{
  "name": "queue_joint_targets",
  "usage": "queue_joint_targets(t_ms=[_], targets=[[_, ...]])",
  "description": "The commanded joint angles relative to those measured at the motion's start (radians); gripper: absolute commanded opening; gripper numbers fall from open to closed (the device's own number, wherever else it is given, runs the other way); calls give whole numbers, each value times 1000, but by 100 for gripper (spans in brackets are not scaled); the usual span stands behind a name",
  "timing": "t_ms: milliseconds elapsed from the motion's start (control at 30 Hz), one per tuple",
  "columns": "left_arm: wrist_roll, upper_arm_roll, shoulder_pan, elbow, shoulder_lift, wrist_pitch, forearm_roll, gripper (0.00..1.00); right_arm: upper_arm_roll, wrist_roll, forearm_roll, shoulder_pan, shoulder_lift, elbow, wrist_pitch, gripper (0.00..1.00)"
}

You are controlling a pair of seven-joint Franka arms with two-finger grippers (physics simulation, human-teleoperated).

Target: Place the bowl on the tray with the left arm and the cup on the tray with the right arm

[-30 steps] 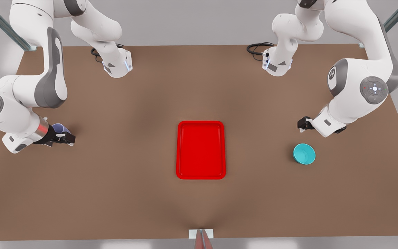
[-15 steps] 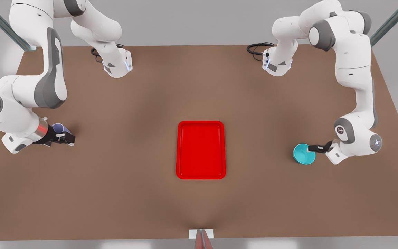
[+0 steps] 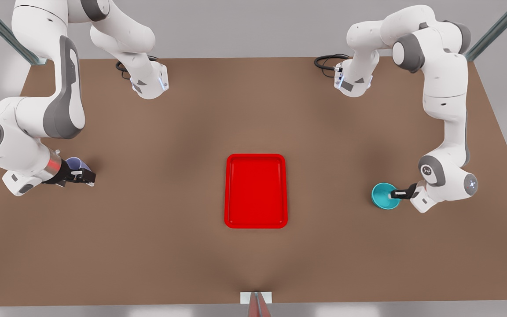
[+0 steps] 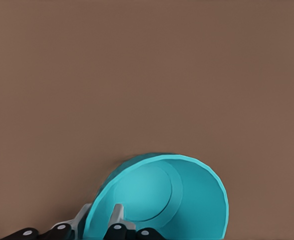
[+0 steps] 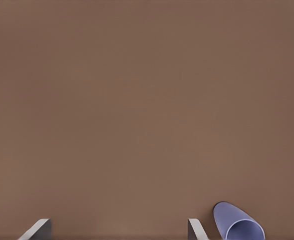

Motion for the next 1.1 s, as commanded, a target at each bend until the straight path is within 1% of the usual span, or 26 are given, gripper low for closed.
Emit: queue_joint_targets(t_ms=[0, 200, 233, 267, 333, 367, 400, 433, 500, 533, 667, 767, 900, 967, 1000, 1033, 1067], targets=[[0, 0, 0, 0, 0, 0, 0, 21, 0, -1, 0, 0, 0, -1, 0, 100], [-17, -2, 0, 2, -5, -9, -1, 21, 0, -1, 0, -2, 0, -1, 0, 100], [-31, -2, -2, 2, -25, -20, -1, 21, 0, -1, 0, -2, 0, -1, 0, 100], [-64, -9, -9, 2, -46, -31, -3, 21, 0, -1, 0, -2, 1, -1, 0, 100], [-123, -58, -12, 0, -75, -51, -24, 21, 0, -1, 0, 0, 0, -1, 0, 100], [-176, -74, -76, -3, -129, -74, -37, 21, 0, -1, 0, 0, 0, -1, 0, 100], [-299, -74, -210, -3, -193, -83, -37, 21, 0, -1, 0, 0, 0, -1, 0, 100], [-449, -74, -323, -3, -222, -81, -37, 21, 0, 1, 0, 0, 0, -1, 0, 100], [-733, -72, -512, 6, -227, -49, -34, 21, 0, -1, 0, 0, 1, -1, 0, 100], [-804, -72, -564, 6, -227, -49, -32, 21, 0, 1, 0, 0, 0, -1, 0, 100], [-1005, -72, -698, 3, -209, -49, -29, 21, 0, 1, 0, -2, 0, -1, 0, 100], [-1017, -72, -744, 6, -180, -34, -41, 21, 0, 1, 0, -2, 1, -1, 0, 100], [-1016, -74, -764, 6, -114, 89, -67, 21, 0, 1, 0, -2, 0, -1, 0, 100], [-1002, -74, -772, 6, -89, 104, -61, 21, 0, 1, 0, -2, 0, -1, 0, 100], [-989, -74, -772, 6, -81, 104, -57, 70, 0, -1, 0, -2, 1, -1, 0, 100], [-988, -72, -778, 6, -78, 104, -52, 99, 0, 1, 0, -2, 1, -1, 0, 100], [-988, -72, -778, 6, -75, 104, -41, 99, 0, -1, 0, -2, 0, -1, 0, 100]])
